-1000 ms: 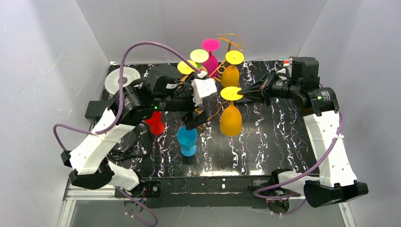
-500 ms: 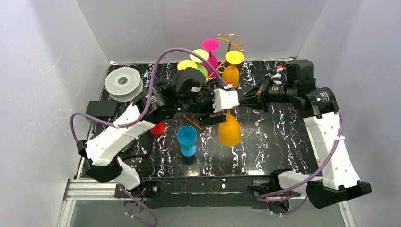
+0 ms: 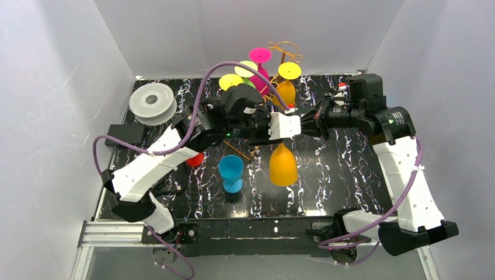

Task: Take the wine glass off the wine glass rack

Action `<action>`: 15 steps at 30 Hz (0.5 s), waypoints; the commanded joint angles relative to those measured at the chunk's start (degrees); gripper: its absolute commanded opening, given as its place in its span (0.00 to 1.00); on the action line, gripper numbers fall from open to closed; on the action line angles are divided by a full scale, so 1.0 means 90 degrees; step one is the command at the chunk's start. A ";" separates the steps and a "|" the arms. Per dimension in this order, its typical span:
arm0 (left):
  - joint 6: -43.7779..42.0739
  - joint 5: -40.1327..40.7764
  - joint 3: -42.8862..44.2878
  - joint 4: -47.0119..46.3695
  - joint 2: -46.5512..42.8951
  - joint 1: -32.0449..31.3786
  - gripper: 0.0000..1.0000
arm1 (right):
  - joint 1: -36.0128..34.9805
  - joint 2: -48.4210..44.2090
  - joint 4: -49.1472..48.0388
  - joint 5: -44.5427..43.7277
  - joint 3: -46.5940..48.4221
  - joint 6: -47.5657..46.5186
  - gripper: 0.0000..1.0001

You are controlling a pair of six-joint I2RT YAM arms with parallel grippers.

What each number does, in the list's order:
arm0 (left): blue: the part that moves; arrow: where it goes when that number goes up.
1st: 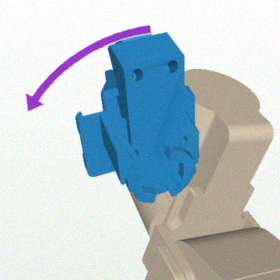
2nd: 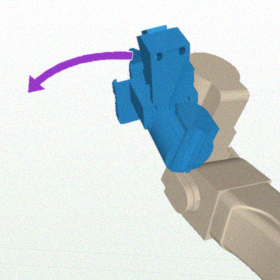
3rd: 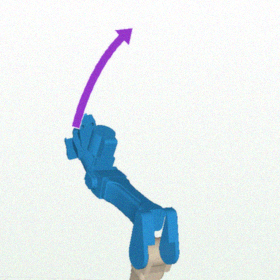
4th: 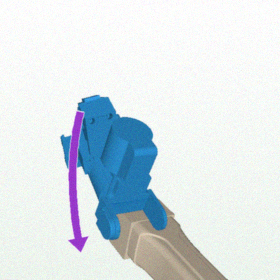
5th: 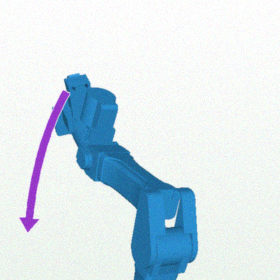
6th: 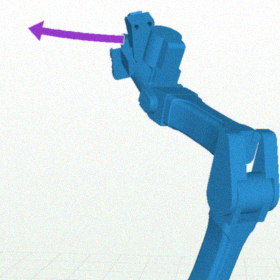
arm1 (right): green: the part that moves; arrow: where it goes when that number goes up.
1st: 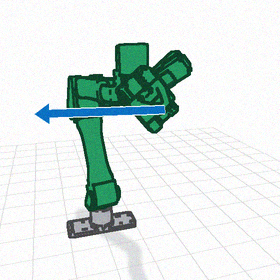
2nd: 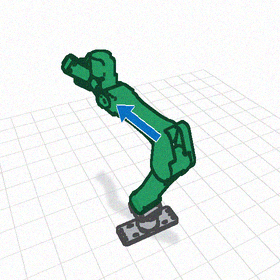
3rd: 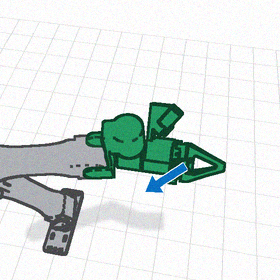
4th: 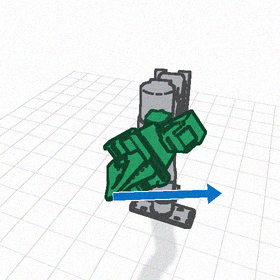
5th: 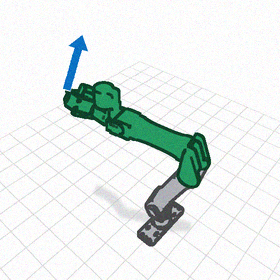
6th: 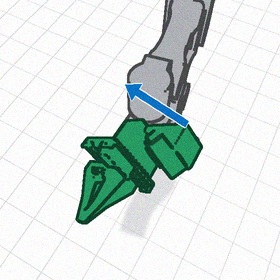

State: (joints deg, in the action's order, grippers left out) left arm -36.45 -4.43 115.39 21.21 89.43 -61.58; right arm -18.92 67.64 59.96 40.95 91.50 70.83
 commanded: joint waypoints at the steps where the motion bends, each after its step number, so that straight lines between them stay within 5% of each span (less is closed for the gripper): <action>1: -0.0065 0.0148 0.0306 0.0089 0.0011 -0.0023 0.26 | -0.0073 0.0014 -0.0147 0.0219 0.0176 -0.0031 0.01; 7: -0.0021 0.0258 0.0267 0.0133 -0.0045 -0.0030 0.01 | -0.0081 0.0000 -0.0263 0.0304 0.0057 -0.0036 0.01; 11: 0.0062 0.0284 0.0255 0.0134 -0.0078 -0.0044 0.00 | -0.0090 -0.0031 -0.0431 0.0457 -0.0041 -0.0010 0.01; 15: 0.0192 0.0323 0.0253 0.0119 -0.0112 -0.0070 0.00 | -0.0084 -0.0031 -0.0547 0.0590 -0.0106 -0.0044 0.21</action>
State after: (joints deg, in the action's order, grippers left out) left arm -38.96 -2.09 116.38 22.92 89.60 -62.35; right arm -18.85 68.38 59.86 41.76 90.76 74.39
